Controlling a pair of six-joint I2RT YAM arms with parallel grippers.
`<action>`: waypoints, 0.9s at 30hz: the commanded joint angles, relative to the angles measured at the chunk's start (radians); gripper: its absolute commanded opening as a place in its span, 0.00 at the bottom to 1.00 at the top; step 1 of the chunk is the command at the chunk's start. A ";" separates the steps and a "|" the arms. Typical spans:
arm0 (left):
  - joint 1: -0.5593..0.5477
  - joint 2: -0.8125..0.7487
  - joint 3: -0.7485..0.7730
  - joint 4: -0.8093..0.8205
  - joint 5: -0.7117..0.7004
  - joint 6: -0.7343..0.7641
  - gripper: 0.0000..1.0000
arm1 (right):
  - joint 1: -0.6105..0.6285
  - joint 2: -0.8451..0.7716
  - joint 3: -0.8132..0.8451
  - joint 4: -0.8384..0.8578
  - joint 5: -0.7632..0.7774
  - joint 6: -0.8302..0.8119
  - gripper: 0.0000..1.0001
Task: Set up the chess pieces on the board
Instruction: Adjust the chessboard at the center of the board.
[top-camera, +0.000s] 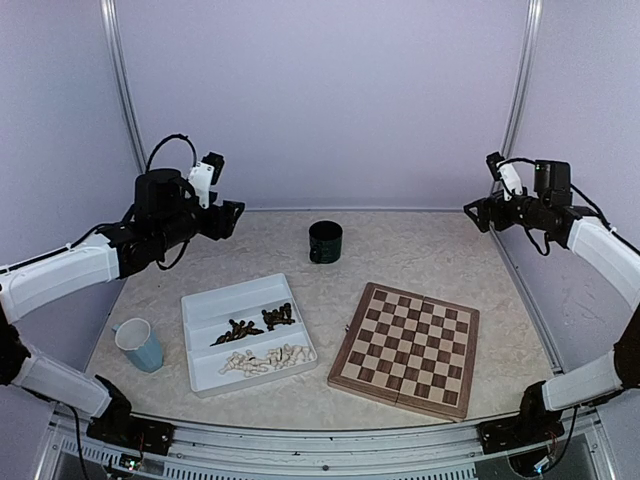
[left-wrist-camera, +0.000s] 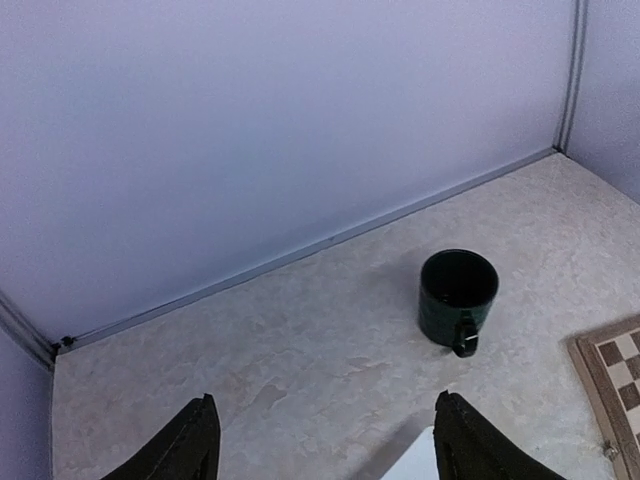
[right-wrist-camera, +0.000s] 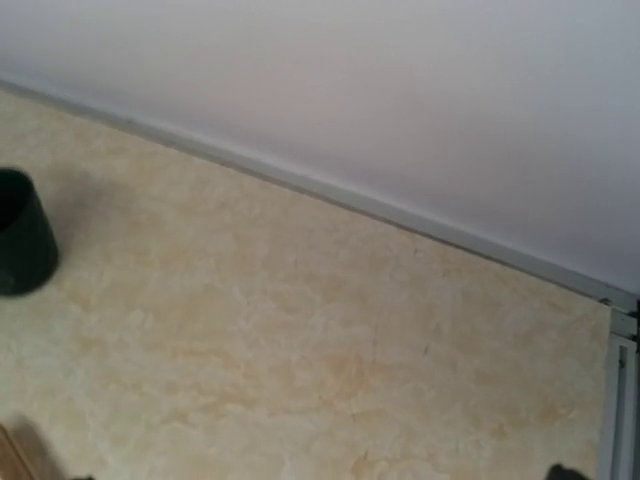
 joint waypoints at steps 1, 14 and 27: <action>-0.137 0.013 -0.019 0.001 0.098 0.127 0.73 | -0.020 0.014 -0.027 -0.043 -0.078 -0.121 0.98; -0.553 0.177 -0.063 -0.183 0.261 0.260 0.73 | -0.018 0.315 0.050 -0.185 -0.136 -0.249 0.86; -0.763 0.437 -0.001 -0.167 0.110 0.441 0.79 | 0.050 0.550 0.084 -0.233 -0.184 -0.294 0.72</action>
